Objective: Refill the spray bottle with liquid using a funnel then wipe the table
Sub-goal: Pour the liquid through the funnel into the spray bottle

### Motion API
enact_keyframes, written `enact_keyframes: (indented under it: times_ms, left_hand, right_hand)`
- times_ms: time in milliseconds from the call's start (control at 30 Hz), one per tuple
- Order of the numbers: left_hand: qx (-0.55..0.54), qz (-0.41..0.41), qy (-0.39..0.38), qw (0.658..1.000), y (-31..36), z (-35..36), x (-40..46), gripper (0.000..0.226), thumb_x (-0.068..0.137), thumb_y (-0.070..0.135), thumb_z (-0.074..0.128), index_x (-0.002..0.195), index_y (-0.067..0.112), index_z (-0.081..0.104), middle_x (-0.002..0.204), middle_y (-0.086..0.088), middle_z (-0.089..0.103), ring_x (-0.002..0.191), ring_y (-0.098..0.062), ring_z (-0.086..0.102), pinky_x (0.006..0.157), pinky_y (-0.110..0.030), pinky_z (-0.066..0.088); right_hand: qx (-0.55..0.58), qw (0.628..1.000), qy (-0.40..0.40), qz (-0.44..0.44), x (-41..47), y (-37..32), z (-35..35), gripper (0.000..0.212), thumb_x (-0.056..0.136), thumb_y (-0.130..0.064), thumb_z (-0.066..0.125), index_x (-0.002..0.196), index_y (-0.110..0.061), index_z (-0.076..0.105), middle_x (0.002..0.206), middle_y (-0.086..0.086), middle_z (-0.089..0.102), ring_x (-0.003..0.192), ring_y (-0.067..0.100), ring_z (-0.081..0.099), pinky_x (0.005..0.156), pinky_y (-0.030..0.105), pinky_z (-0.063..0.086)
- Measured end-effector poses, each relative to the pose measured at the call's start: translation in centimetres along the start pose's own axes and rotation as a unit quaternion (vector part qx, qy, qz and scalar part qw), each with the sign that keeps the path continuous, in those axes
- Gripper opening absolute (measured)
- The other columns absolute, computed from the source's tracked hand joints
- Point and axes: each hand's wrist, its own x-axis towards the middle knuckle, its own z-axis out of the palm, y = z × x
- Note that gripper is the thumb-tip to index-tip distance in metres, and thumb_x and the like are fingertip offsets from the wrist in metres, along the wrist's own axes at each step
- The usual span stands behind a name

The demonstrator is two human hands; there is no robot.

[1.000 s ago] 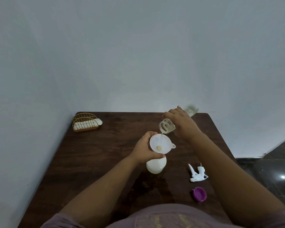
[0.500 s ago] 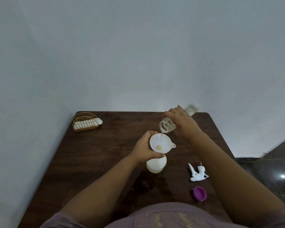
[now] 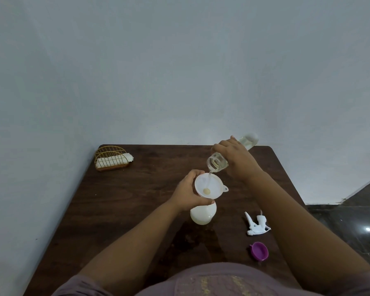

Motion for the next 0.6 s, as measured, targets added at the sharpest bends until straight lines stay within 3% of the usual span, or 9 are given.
enact_keyframes:
  times_ms: [600]
  left_hand:
    - [0.001, 0.003, 0.003, 1.000, -0.22, 0.12, 0.14, 0.078, 0.062, 0.028, 0.090, 0.124, 0.035, 0.043, 0.122, 0.011, 0.053, 0.111, -0.014, 0.055, 0.091, -0.032, 0.053]
  right_hand:
    - [-0.005, 1.000, -0.005, 0.000, -0.05, 0.17, 0.39, 0.049, 0.060, 0.004, 0.073, 0.104, -0.015, 0.060, 0.094, 0.003, 0.062, 0.092, 0.026, 0.057, 0.108, 0.044, 0.030]
